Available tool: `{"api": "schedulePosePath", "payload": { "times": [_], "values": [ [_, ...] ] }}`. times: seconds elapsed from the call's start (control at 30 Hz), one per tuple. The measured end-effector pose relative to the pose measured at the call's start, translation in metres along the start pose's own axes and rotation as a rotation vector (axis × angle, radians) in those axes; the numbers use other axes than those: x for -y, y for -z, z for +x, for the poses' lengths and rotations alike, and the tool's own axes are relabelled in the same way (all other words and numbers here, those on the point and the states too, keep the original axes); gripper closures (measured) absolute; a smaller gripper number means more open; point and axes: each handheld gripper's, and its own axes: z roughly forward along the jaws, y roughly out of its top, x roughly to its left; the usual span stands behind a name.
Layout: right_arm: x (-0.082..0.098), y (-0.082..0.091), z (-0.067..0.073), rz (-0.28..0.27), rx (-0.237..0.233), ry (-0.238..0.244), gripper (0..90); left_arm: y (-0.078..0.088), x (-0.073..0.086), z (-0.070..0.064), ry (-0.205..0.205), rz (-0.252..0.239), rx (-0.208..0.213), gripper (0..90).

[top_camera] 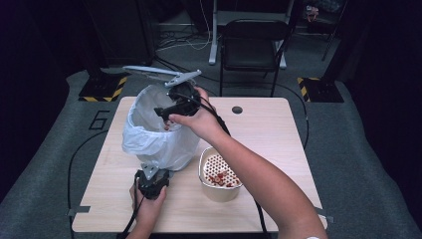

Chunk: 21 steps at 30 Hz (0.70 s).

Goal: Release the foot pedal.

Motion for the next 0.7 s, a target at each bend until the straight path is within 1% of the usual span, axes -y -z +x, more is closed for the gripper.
{"api": "schedulePosePath", "payload": {
  "times": [0.07, 0.1, 0.13, 0.17, 0.2, 0.23, 0.27, 0.3, 0.33, 0.37, 0.4, 0.43, 0.47, 0.5, 0.53, 0.57, 0.6, 0.63, 0.67, 0.7],
  "values": [
    [0.004, -0.004, -0.001, -0.008, 0.03, -0.046, 12.4, 0.0, 0.0, 0.0, -0.001, 0.0, 0.0, 51.4],
    [0.006, -0.006, -0.001, -0.011, 0.038, -0.065, 12.0, -0.002, 0.0, -0.002, 0.037, -0.028, 0.0, 51.4],
    [0.008, -0.007, -0.002, -0.013, 0.032, -0.073, 11.1, 0.0, 0.0, 0.0, 0.002, 0.001, 0.001, 51.3],
    [0.01, -0.007, -0.002, -0.026, 0.026, -0.092, 9.6, -0.001, 0.0, -0.001, 0.014, -0.008, 0.001, 51.3],
    [0.011, -0.007, -0.002, -0.027, 0.021, -0.103, 9.1, -0.001, 0.0, -0.002, 0.037, -0.024, 0.003, 51.4],
    [0.013, -0.006, -0.002, -0.024, 0.016, -0.115, 9.1, 0.0, 0.0, 0.0, 0.005, -0.001, 0.002, 51.4],
    [0.014, -0.004, -0.002, -0.028, 0.017, -0.115, 9.1, -0.002, 0.0, -0.002, 0.038, -0.025, 0.003, 51.3],
    [0.016, -0.002, -0.002, -0.037, 0.017, -0.115, 9.1, 0.0, 0.0, 0.0, 0.005, 0.0, 0.003, 51.4],
    [0.017, 0.001, -0.002, -0.036, 0.012, -0.12, 9.2, -0.002, 0.0, -0.002, 0.041, -0.024, 0.005, 51.3],
    [0.018, 0.004, -0.002, -0.034, 0.01, -0.121, 9.3, -0.001, 0.0, 0.0, 0.005, -0.019, 0.001, 51.4],
    [0.019, 0.009, -0.003, -0.044, 0.013, -0.12, 9.9, 0.0, 0.0, 0.001, 0.006, -0.01, 0.008, 51.4],
    [0.021, 0.014, -0.003, -0.058, 0.007, -0.113, 12.2, -0.001, 0.0, 0.001, 0.018, -0.019, 0.012, 51.3],
    [0.023, 0.02, -0.002, -0.062, 0.0, -0.114, 13.9, -0.001, 0.0, 0.002, 0.017, -0.027, 0.013, 51.4],
    [0.026, 0.026, -0.002, -0.058, -0.002, -0.103, 13.9, -0.003, 0.001, -0.001, 0.077, -0.047, 0.027, 51.4],
    [0.029, 0.033, -0.002, -0.048, -0.005, -0.103, 14.0, -0.002, 0.001, 0.002, 0.053, -0.031, 0.029, 51.4],
    [0.033, 0.039, -0.003, -0.039, -0.003, -0.093, 14.5, -0.002, 0.001, 0.003, 0.061, -0.022, 0.05, 51.7],
    [0.038, 0.045, -0.004, -0.033, -0.001, -0.085, 14.9, -0.002, 0.001, 0.003, 0.067, -0.036, 0.054, 51.7],
    [0.046, 0.053, -0.006, -0.017, 0.012, -0.085, 15.7, -0.002, 0.002, 0.002, 0.091, -0.063, 0.043, 51.5],
    [0.051, 0.059, -0.009, -0.01, 0.021, -0.082, 16.3, -0.001, 0.002, 0.003, 0.074, -0.072, 0.049, 51.3],
    [0.055, 0.063, -0.011, -0.01, 0.03, -0.079, 16.6, 0.0, 0.002, 0.005, 0.082, -0.082, 0.061, 50.8]
  ]
}}
